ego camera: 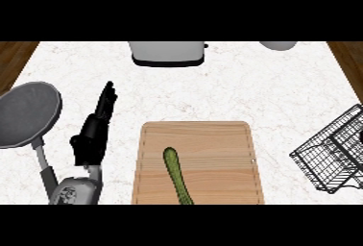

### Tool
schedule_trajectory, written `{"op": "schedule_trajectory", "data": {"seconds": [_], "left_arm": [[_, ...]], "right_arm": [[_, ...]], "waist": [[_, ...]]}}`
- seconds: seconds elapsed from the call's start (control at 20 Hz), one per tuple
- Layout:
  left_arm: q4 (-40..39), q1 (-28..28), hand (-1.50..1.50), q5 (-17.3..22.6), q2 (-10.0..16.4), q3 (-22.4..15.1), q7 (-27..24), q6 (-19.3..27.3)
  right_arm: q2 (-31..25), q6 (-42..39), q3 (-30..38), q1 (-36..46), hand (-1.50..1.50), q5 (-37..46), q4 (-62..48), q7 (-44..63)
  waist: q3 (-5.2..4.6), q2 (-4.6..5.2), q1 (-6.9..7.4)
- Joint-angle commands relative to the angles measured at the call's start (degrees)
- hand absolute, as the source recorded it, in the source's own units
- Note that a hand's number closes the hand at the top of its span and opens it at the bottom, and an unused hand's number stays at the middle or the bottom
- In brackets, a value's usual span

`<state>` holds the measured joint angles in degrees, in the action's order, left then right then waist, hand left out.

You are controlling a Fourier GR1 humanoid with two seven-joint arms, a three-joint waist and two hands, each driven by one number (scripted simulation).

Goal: Pick the cupcake from the cutting board and place it in the tiered basket

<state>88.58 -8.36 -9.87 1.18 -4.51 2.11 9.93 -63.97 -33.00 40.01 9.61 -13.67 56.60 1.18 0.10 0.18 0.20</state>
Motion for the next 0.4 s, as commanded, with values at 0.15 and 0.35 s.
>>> {"op": "schedule_trajectory", "data": {"seconds": [0.15,0.35], "left_arm": [[0.5,0.9,0.00,-0.2,-0.2,-0.3,-0.7,0.1],[1.8,-1.4,0.00,1.7,1.4,2.2,1.7,-0.9]], "right_arm": [[-5.3,-9.2,5.9,-5.4,-1.50,2.3,-21.0,-17.1],[-7.8,-14.5,6.6,-7.3,-1.50,2.9,-27.0,-22.0]], "waist": [[0.35,0.22,-0.30],[0.54,0.17,-0.31]]}}
